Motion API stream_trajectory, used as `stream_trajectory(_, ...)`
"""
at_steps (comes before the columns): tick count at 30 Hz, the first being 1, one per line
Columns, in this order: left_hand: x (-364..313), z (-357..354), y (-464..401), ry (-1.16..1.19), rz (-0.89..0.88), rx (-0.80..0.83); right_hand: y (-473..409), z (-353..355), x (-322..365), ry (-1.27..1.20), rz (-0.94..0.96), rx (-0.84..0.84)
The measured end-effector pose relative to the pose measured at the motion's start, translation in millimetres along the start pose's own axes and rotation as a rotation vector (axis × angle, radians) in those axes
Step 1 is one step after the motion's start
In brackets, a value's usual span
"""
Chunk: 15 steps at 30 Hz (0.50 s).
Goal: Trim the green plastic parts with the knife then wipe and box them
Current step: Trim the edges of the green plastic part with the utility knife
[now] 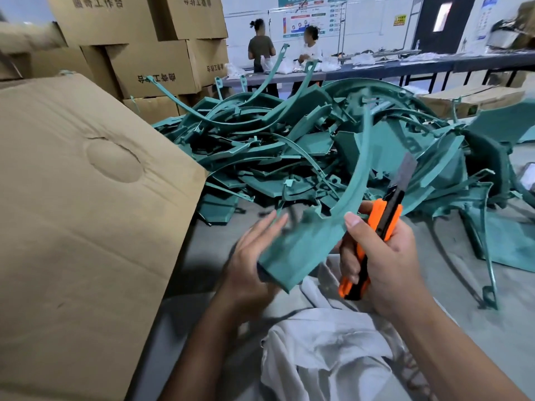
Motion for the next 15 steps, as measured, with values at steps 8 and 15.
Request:
stream_trajectory(8,-4.7,-17.8,-4.5,0.139,-0.066,-0.314,2.2,-4.2,3.4,0.122,0.046,0.022)
stream_trajectory(15,-4.2,-27.3,-5.7,0.549,0.193,-0.402,16.2,-23.9,-14.9,0.790,0.286,0.302)
Point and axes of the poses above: each hand's wrist, its own y-axis away from the middle knuckle, its own z-axis out of the back of the hand, x = y × z, the point moved 2 cm from there along -y, towards the middle knuckle, and after that the axes turned 6 degrees about -z, right-handed, at the moved point
